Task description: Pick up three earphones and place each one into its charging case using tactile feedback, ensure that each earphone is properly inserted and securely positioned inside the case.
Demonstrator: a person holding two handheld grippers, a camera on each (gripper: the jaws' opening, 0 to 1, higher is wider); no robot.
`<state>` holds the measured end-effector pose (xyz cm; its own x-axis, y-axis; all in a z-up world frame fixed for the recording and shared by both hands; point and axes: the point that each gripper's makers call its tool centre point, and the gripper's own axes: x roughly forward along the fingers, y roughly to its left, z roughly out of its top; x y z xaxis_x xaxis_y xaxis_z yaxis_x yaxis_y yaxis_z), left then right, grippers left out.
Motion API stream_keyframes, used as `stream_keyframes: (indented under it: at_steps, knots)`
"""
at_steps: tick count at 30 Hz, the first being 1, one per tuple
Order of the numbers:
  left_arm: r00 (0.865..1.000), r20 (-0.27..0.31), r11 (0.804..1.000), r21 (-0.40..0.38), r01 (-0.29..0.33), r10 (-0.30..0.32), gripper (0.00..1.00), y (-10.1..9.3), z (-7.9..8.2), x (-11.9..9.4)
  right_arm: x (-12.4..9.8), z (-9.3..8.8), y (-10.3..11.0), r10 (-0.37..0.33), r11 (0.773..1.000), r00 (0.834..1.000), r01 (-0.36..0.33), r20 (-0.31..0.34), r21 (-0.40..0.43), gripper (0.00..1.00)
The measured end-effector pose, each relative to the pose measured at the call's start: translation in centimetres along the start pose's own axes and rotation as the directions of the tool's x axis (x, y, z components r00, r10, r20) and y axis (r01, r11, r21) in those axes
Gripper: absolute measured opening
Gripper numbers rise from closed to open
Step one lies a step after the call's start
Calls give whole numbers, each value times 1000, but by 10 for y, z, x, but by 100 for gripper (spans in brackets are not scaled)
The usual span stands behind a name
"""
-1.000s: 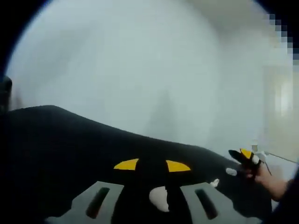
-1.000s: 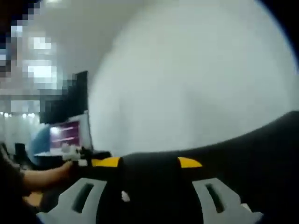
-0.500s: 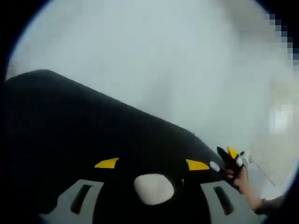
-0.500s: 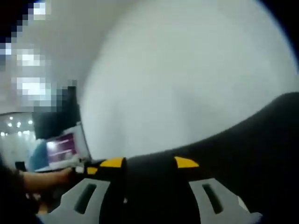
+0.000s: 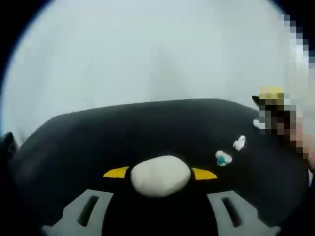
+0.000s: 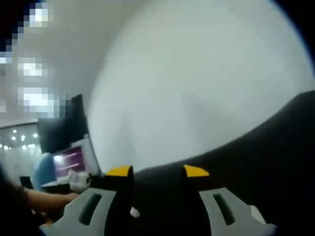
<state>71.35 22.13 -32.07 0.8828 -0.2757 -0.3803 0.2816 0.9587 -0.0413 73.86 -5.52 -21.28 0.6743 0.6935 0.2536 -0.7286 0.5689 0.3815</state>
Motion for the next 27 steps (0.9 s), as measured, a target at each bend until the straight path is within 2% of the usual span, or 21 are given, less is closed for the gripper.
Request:
stream_keyframes:
  at_steps: [3,5,7,8,9,10,11,12,14,15,16,20,22,24,26,27]
  knots:
    - [1000,3,997,68,19,-20,44,-5,2,-4,-1,1,-1,-4,1000,1000,4,4,5,40]
    - [999,41,989,145,9,-15,44,-6,10,-8,0,2,-2,-6,1000,1000,6,10,11,40]
    - [985,155,952,304,28,-78,44,-21,29,-18,-1,3,-2,-6,1000,1000,6,14,15,40]
    - [972,204,924,381,32,-118,44,-32,38,-25,0,3,-2,-6,1000,1000,6,15,16,40]
    - [950,245,893,446,67,-193,44,-49,45,-33,0,3,-2,-7,1000,1000,6,14,16,40]
    - [927,273,879,465,105,-255,44,-65,48,-41,0,2,-2,-7,1000,1000,7,12,17,40]
    - [905,283,860,489,148,-316,44,-82,50,-48,0,1,-2,-7,1000,1000,7,9,15,40]
    - [895,290,849,504,157,-338,44,-91,51,-53,1,0,-1,-6,1000,1000,6,6,12,40]
    - [863,284,806,554,209,-418,44,-121,52,-63,1,0,0,-4,1000,1000,4,2,7,40]
    - [843,295,802,548,236,-450,44,-133,55,-68,1,-1,-1,-3,1000,1000,3,0,5,40]
    - [829,288,790,554,265,-480,44,-144,55,-71,1,-1,-1,-4,1000,1000,4,-1,4,40]
    - [800,269,736,612,288,-537,44,-178,57,-80,-1,0,-3,-9,1000,1000,9,0,11,40]
    - [772,258,700,643,312,-581,44,-199,56,-87,-2,0,-3,-10,1000,1000,10,3,13,40]
    - [757,245,677,659,328,-606,44,-214,52,-93,-2,1,-4,-9,1000,1000,9,4,12,40]
    - [724,214,645,657,389,-655,44,-233,45,-98,-3,1,-4,-8,1000,1000,8,5,15,40]
    - [718,205,637,657,403,-666,44,-238,42,-99,-3,1,-5,-8,1000,1000,8,5,16,40]
